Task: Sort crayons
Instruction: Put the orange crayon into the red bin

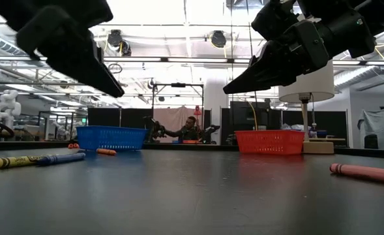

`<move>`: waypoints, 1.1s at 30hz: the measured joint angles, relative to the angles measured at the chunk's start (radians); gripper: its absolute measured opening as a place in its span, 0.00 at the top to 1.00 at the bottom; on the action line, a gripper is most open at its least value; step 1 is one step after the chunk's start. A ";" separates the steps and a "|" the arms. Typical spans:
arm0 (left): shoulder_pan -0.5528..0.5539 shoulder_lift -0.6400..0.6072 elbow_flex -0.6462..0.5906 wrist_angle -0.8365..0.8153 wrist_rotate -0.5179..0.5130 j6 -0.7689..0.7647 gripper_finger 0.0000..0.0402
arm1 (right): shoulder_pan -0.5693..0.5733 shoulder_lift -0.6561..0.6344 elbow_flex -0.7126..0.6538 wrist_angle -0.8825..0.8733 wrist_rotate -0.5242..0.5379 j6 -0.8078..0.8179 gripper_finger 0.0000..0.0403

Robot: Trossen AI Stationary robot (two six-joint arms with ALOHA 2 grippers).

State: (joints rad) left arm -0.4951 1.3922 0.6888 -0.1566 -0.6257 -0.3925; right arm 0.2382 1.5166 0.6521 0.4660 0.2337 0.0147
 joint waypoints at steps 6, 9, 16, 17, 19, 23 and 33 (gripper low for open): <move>0.042 0.000 0.134 -0.204 0.023 -0.009 0.68 | 0.000 0.000 0.000 0.000 0.000 -0.001 0.68; 0.065 -0.002 0.205 -0.304 0.066 0.002 0.68 | 0.000 0.000 0.000 0.000 0.000 -0.001 0.68; 0.151 -0.002 0.253 -0.455 0.176 0.106 0.68 | 0.000 0.000 0.000 -0.009 -0.002 -0.001 0.68; 0.162 -0.002 0.252 -0.467 0.174 0.142 0.68 | 0.000 0.000 0.000 -0.013 -0.002 -0.001 0.68; 0.181 -0.002 0.252 -0.470 0.152 0.199 0.68 | 0.000 0.000 0.000 -0.024 -0.002 0.000 0.68; 0.210 -0.002 0.252 -0.475 0.145 0.294 0.68 | 0.000 0.000 0.000 -0.031 -0.002 0.000 0.68; 0.257 -0.002 0.189 -0.508 0.145 0.449 0.68 | 0.000 0.000 0.000 -0.031 -0.002 0.000 0.68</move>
State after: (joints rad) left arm -0.2386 1.3907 0.8777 -0.6647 -0.4805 0.0567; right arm 0.2382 1.5169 0.6525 0.4355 0.2314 0.0147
